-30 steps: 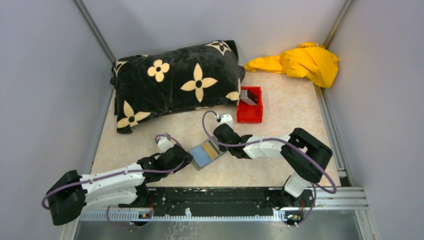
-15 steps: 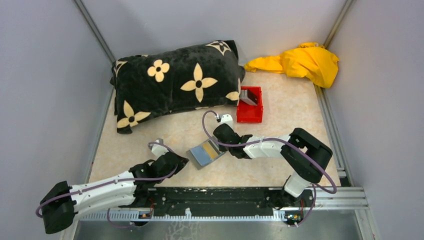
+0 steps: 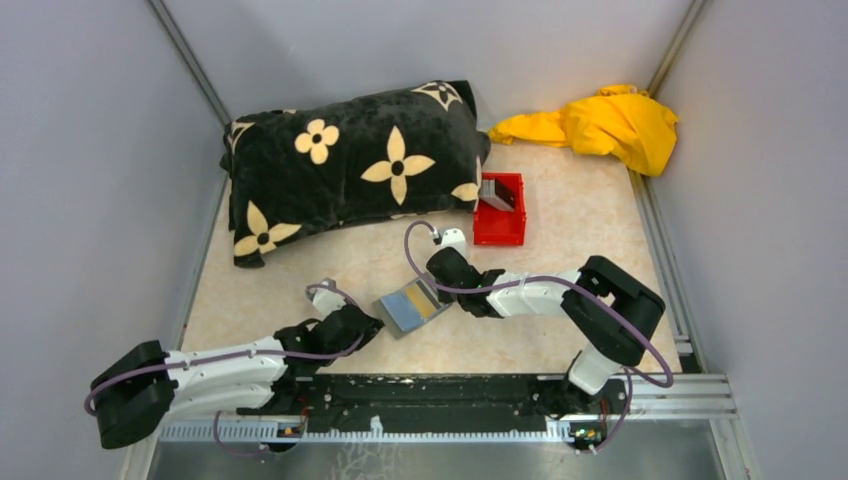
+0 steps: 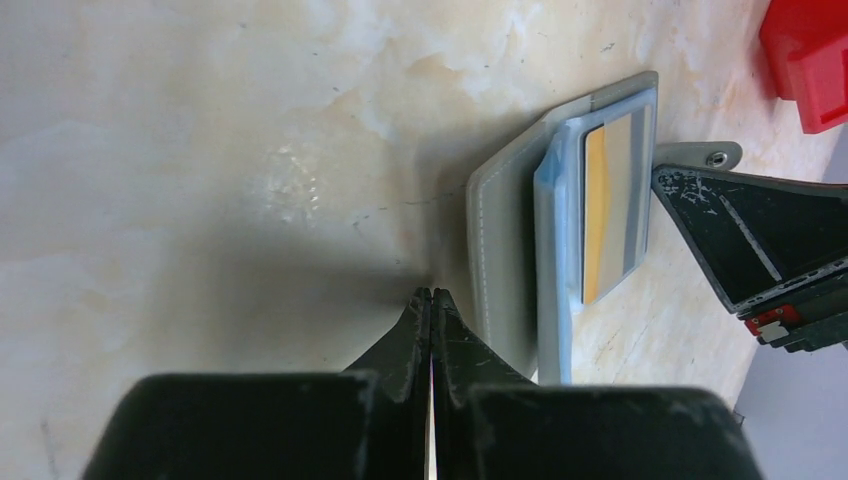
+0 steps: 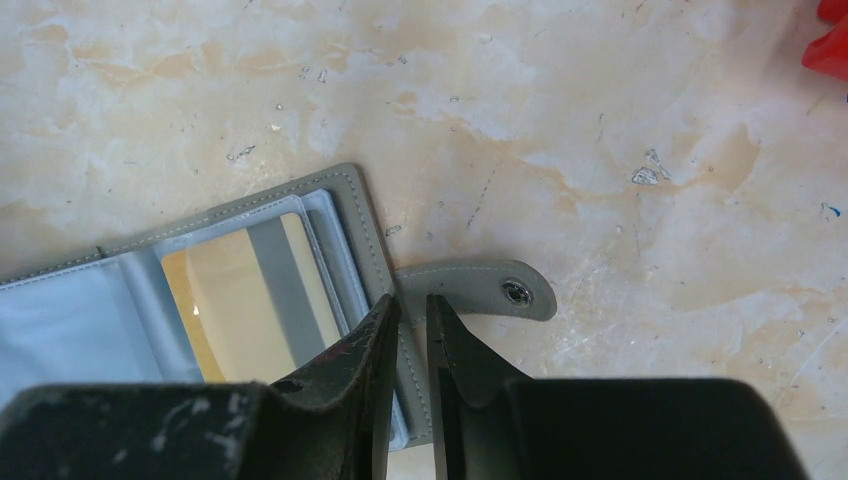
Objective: Put the credit cards into the card holder
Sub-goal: Close the card holder at the center of the board.
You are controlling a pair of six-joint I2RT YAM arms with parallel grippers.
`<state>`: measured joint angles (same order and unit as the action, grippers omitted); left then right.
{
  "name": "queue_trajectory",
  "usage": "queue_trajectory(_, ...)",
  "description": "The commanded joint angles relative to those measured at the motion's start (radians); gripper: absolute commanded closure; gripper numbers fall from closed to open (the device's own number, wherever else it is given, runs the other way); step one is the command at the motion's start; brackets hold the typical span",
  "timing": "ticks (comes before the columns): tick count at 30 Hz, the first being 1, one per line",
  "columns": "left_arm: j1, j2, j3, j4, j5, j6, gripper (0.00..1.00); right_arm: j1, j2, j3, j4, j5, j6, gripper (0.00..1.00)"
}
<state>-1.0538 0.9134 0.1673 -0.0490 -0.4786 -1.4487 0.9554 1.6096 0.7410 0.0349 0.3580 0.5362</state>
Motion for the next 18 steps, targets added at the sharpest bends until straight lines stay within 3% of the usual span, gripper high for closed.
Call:
queue_trajectory(1,-0.007,0.069,-0.001,0.071,0.002,0.027,1.00,0.017,0.010,-0.010,-0.052,-0.048,0.014,0.81)
queue_trajectory(18,-0.007,0.232,0.202,0.196,-0.069,0.196,0.95,0.019,-0.001,-0.032,-0.042,-0.056,0.025,0.82)
